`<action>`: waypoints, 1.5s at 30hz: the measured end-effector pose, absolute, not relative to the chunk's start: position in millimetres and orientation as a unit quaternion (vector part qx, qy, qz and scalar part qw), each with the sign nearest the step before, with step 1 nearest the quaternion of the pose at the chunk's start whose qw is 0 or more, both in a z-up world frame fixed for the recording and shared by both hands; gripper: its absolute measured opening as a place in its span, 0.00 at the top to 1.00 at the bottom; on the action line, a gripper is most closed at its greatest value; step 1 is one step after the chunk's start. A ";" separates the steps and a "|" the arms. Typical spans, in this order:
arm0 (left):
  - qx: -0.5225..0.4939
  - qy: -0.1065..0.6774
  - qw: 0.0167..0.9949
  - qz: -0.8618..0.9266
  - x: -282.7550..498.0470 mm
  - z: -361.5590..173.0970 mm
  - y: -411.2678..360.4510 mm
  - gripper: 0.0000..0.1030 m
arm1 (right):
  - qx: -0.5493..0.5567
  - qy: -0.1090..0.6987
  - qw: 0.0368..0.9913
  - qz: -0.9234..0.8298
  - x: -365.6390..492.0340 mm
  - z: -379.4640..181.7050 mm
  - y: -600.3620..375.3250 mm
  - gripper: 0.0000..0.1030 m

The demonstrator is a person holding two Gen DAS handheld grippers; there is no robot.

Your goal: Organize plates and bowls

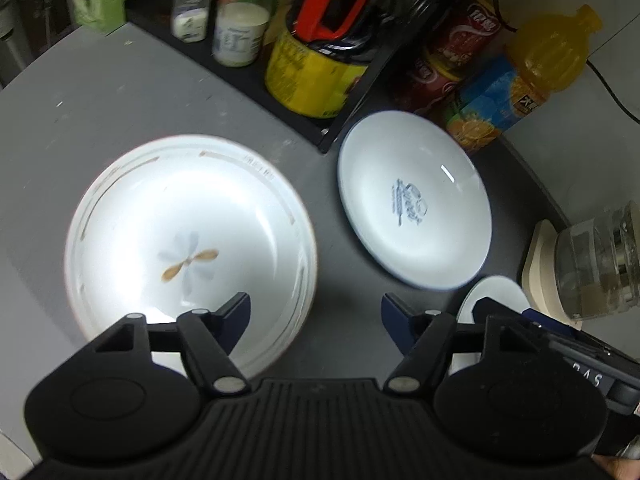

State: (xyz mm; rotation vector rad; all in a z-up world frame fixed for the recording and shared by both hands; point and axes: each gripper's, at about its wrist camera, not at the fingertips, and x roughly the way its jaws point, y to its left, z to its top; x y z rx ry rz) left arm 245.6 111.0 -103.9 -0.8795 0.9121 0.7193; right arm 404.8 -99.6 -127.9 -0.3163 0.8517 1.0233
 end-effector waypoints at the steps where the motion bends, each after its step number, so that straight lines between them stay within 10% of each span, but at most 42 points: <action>1: -0.400 0.415 0.749 0.326 249.2 -103.5 114.3 0.31 | -0.142 0.396 0.778 0.467 408.9 -129.1 -97.8 0.10; 45: -0.454 0.426 0.730 0.283 338.1 -195.0 199.1 0.86 | -0.060 0.440 0.809 0.385 503.6 -193.0 -43.9 0.55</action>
